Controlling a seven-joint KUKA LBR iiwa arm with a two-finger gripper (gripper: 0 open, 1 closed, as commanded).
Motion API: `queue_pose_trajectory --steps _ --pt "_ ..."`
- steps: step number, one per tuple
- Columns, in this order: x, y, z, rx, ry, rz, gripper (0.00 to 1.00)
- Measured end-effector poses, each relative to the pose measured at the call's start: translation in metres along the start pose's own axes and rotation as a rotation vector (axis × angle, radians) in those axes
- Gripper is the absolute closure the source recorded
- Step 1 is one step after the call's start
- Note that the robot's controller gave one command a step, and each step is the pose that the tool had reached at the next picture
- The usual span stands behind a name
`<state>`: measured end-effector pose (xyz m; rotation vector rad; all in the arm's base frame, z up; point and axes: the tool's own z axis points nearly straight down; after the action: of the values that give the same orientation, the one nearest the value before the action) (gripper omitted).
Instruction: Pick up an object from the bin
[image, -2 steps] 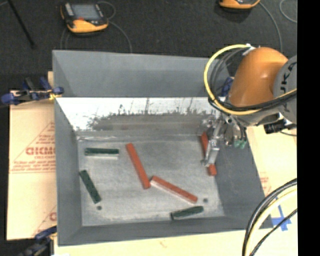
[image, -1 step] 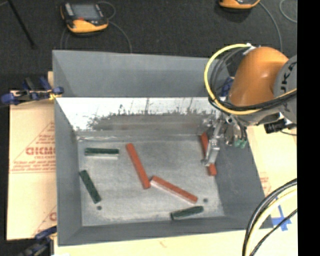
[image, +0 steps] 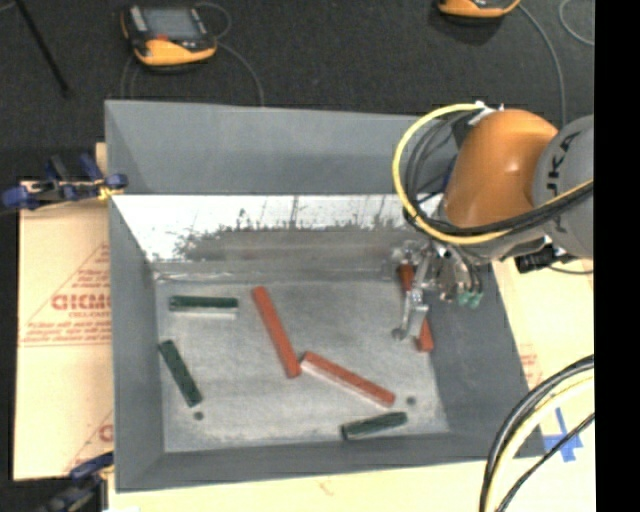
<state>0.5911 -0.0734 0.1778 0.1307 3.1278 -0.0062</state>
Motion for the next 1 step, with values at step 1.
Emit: queue_pose_trajectory --steps 1 --pt "0.0471 0.0118 0.0455 -0.005 0.005 -0.096 0.0"
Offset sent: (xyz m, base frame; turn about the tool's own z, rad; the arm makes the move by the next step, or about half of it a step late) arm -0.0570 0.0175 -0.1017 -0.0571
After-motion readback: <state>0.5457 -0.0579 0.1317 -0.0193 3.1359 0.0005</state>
